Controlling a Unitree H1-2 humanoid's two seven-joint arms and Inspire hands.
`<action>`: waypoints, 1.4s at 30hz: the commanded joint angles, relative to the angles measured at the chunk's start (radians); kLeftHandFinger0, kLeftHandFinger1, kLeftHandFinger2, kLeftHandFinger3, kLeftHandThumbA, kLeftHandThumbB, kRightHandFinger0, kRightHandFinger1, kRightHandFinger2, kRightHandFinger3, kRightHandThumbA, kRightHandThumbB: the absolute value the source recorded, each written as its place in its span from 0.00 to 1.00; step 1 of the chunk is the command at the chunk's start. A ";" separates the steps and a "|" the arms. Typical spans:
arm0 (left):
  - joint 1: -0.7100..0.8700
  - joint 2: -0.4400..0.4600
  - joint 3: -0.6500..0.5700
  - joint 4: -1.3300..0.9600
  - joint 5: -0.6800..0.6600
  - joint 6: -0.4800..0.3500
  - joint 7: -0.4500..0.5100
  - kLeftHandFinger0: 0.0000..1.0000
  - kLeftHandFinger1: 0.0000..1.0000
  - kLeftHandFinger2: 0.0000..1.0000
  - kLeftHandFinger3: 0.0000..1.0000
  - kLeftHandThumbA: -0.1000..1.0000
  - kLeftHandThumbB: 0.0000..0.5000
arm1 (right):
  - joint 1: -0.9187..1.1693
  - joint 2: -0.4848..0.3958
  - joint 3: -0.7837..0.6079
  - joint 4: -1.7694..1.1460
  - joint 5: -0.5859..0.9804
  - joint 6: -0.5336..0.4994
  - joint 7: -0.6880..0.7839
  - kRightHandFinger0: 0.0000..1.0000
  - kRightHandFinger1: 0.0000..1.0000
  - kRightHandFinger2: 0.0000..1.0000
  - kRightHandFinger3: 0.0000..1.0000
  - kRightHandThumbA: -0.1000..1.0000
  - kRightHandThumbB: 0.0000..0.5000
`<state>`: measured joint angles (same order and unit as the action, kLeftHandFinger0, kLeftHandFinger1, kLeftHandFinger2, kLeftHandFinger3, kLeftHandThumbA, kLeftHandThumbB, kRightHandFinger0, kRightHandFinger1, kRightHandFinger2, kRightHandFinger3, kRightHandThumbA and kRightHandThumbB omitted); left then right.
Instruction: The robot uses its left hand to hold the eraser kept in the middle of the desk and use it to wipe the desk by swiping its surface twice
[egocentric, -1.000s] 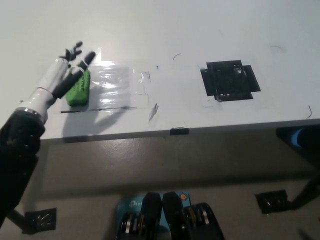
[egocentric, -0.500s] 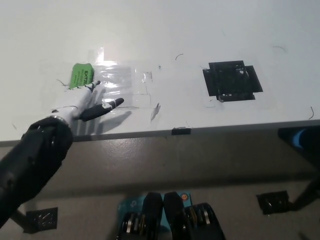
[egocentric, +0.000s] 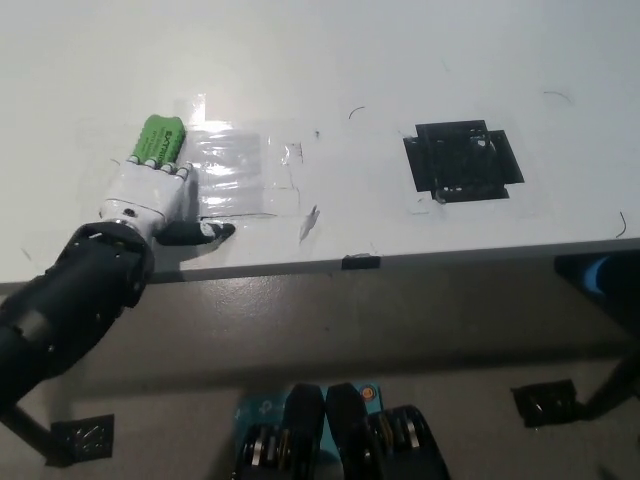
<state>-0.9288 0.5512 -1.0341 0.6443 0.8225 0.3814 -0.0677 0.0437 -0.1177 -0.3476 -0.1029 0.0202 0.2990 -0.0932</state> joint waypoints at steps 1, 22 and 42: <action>-0.181 0.140 -0.069 0.033 0.334 -0.026 0.091 1.00 1.00 1.00 1.00 1.00 1.00 | 0.005 -0.043 -0.013 -0.087 0.010 -0.001 0.004 0.87 0.87 0.79 0.82 1.00 0.31; -0.110 0.108 0.188 -0.044 0.290 -0.192 0.298 1.00 1.00 1.00 1.00 1.00 0.95 | 0.011 -0.048 -0.011 -0.107 0.014 0.025 0.000 0.89 0.89 0.81 0.84 1.00 0.22; -0.001 -0.003 0.505 0.253 -0.095 -0.634 0.151 1.00 1.00 1.00 1.00 1.00 0.82 | 0.019 -0.034 -0.004 -0.096 -0.001 0.003 -0.014 0.85 0.85 0.78 0.80 1.00 0.32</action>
<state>-0.9236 0.5613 -0.5813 0.8790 0.8275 -0.1300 0.0932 0.0623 -0.1426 -0.3504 -0.1715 0.0220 0.3113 -0.0938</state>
